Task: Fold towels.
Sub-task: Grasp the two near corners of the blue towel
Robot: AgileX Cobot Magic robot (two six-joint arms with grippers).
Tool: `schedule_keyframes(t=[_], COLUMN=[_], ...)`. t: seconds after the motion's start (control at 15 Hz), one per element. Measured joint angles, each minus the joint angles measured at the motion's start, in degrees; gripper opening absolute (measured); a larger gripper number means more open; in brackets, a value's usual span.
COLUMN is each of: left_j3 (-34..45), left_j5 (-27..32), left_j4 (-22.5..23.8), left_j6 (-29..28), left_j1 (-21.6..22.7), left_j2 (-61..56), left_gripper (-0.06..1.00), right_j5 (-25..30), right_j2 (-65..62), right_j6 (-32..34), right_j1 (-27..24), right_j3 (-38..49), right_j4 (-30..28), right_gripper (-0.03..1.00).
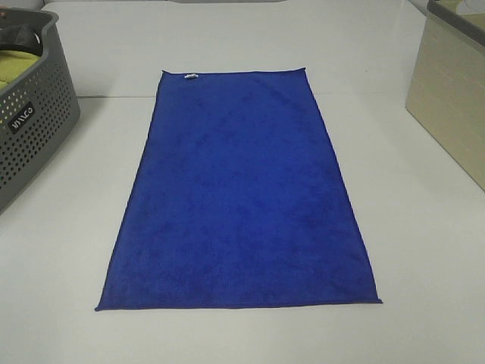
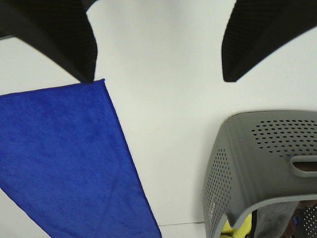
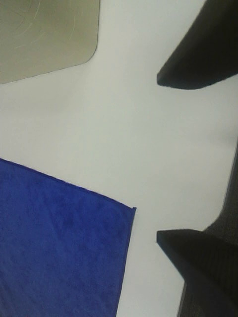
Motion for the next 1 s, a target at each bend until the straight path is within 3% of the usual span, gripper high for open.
schedule_keyframes(t=[1.0], left_j3=[0.0], left_j5=[0.0], left_j4=[0.0], left_j6=[0.0], left_j1=[0.0], left_j2=[0.0], left_gripper=[0.68], right_j5=[0.0], right_j2=[0.0], right_j6=[0.0], right_j1=[0.0], right_j3=[0.0], right_j4=[0.0], right_gripper=[0.76])
